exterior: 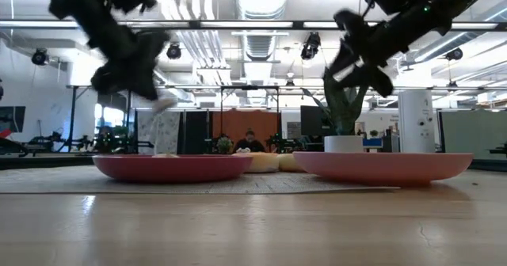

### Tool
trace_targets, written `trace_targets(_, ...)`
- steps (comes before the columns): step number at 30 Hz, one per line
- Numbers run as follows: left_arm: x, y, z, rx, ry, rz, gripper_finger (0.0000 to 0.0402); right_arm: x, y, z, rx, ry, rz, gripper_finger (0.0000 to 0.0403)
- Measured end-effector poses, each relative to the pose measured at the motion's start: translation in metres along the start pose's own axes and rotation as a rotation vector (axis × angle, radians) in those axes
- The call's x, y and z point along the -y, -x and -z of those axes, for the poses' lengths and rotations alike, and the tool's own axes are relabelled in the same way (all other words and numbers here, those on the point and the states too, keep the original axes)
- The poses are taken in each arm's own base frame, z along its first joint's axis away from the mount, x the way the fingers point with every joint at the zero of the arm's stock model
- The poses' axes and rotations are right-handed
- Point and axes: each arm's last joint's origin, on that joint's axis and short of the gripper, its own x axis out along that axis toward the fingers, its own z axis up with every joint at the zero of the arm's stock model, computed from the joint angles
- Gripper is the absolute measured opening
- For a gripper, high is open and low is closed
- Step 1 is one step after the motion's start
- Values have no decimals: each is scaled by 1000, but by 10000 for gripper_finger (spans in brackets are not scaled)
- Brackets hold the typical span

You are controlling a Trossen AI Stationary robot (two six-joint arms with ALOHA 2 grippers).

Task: Pick & Place donuts
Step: Put the small blue donut on the dark pink plate

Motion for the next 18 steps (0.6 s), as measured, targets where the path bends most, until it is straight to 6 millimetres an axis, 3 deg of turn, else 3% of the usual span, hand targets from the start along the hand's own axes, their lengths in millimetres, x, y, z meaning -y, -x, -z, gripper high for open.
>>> trace_targets(6,31,6,-27,51,76,619,0,-15,-7,-9,39,73,-238,141)
trace_targets(11,43,4,-35,101,91,829,0,-25,-16,-10,3,114,-459,141)
trace_targets(13,43,1,-38,195,128,762,0,-27,-21,-10,-22,73,-519,141)
trace_targets(18,39,-1,-36,421,106,302,0,-33,-31,-4,-60,-48,-557,141)
